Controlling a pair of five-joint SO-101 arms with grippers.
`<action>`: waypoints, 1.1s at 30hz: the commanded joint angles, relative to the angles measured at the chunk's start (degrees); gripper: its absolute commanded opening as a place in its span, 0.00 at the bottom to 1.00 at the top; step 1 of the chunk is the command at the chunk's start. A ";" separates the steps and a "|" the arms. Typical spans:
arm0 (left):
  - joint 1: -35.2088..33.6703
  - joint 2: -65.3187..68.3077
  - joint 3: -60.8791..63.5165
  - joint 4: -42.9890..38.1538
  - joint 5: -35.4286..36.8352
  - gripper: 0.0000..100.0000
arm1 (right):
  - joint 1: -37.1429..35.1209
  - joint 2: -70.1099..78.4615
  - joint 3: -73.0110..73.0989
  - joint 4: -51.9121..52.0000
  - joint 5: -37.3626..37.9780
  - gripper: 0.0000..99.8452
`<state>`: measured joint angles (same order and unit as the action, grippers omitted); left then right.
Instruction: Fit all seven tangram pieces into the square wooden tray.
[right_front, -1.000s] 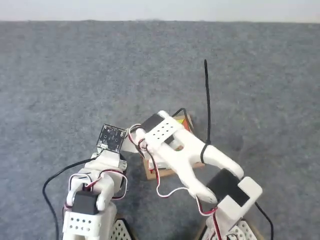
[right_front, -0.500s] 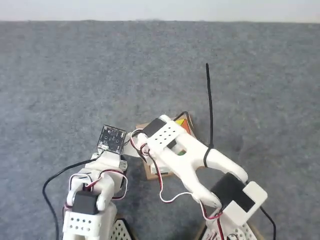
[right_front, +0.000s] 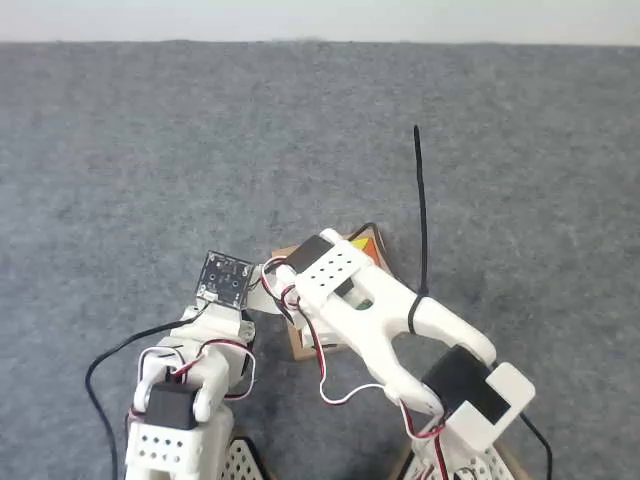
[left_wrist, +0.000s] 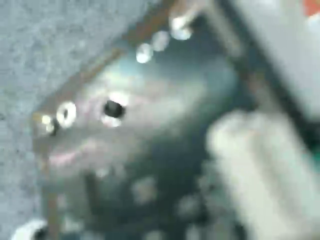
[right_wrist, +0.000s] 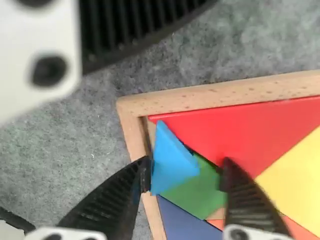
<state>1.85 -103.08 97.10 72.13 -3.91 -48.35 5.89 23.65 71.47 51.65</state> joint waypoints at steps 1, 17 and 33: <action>-0.53 -1.05 -0.57 0.18 -0.18 0.02 | -0.57 -2.51 0.09 0.40 0.70 0.27; -0.53 -1.05 -0.57 0.18 -0.18 0.02 | 0.84 -11.56 0.18 4.00 -0.79 0.21; -0.53 -1.05 -0.57 0.18 -0.18 0.02 | 22.99 -12.00 -0.09 4.97 -6.15 0.21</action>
<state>1.49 -103.16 97.10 72.04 -3.91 -29.01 -2.64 24.18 76.04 47.43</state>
